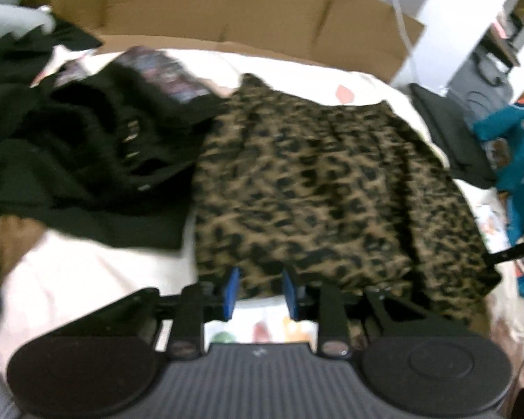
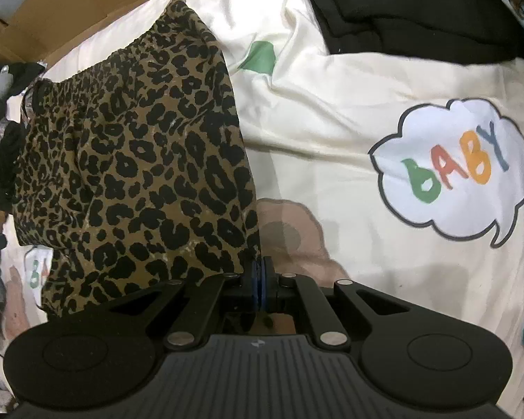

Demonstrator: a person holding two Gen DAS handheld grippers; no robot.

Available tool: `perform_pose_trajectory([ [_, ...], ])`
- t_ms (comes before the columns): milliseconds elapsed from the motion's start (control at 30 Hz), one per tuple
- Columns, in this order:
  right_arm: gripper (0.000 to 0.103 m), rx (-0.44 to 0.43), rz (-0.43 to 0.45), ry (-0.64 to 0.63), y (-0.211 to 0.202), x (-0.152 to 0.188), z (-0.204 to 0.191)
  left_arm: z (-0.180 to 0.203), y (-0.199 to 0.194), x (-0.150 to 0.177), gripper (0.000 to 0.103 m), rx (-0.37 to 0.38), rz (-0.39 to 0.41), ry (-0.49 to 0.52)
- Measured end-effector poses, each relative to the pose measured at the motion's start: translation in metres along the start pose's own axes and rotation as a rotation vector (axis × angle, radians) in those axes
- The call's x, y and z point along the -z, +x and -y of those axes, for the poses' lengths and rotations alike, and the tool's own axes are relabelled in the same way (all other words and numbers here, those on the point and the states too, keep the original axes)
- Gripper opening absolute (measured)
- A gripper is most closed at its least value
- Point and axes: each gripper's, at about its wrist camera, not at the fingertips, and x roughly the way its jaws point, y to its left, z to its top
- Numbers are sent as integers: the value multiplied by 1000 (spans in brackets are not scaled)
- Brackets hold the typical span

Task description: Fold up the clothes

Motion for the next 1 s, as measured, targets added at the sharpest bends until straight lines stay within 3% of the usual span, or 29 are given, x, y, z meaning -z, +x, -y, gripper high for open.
perform_pose_trajectory([
  [333,0,161,62,-33,-15,-16,15,-19,19,15,52,-77,-49,62],
  [467,0,156,47,-53,-6,-14,16,-10,32,20,53,-94,-68,140],
  [567,13,105,55,-27,-6,-10,20,-7,36,18,54,-79,-48,164],
  [633,52,86,71,-11,-7,-7,24,-6,39,17,54,-69,-41,169],
  [700,64,72,82,-12,-5,-5,25,-7,42,15,54,-51,-31,165],
  [1000,61,10,66,-42,19,5,20,-8,53,28,54,-13,-10,220],
])
